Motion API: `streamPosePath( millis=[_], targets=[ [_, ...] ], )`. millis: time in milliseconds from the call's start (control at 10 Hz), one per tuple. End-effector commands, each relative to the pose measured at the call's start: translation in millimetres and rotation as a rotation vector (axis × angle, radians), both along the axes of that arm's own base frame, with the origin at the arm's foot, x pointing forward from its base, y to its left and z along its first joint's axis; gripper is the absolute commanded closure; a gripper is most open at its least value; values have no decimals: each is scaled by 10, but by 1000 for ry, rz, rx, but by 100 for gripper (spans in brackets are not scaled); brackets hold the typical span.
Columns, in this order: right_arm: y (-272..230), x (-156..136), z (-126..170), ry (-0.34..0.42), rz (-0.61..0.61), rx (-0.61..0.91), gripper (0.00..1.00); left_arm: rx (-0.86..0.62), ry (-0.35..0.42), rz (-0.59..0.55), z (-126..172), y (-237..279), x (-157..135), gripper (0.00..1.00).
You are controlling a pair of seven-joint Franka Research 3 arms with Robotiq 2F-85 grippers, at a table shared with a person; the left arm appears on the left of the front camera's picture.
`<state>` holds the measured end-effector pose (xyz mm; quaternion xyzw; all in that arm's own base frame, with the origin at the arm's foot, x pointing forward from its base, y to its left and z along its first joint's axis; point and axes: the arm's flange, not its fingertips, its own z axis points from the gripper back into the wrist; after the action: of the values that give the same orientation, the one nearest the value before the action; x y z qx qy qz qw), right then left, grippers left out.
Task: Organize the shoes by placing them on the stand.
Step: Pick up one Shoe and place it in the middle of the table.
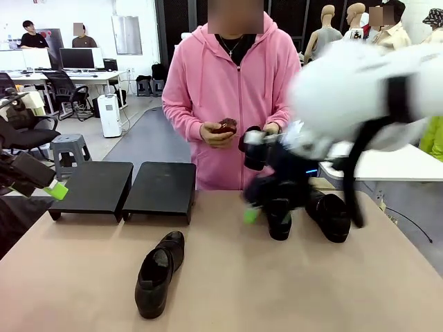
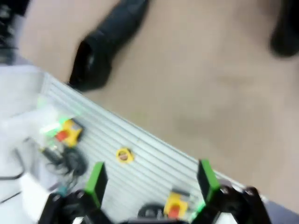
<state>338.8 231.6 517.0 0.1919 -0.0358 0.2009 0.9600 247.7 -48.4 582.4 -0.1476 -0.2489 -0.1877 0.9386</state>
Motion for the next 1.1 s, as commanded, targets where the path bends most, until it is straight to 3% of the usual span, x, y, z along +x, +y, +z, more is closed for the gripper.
streamPosePath(
  millis=[0,200,300,500,600,700,800,1000],
  targets=[
    [-1028,-51,151,112,-80,157,0,-19,-6,-5,-11,-8,3,0],
    [-1946,-114,110,194,-252,324,0,-19,-6,-5,-11,-8,3,0],
    [-2301,-232,33,200,-345,420,0,-19,-6,-5,-11,-8,3,0],
    [-2737,-548,-208,156,-388,621,0,-19,-6,-5,-11,-8,3,0],
    [-2794,-655,-321,131,-425,618,0,-19,-6,-5,-11,-8,3,0],
    [-2689,-641,-362,125,-505,502,0,-19,-6,-5,-11,-8,3,0],
    [-2896,-521,-201,194,-430,573,0,-19,-6,-5,-11,-8,3,0],
    [-2896,-521,-201,194,-430,573,0,-19,-6,-5,-11,-8,3,0]
  ],
)
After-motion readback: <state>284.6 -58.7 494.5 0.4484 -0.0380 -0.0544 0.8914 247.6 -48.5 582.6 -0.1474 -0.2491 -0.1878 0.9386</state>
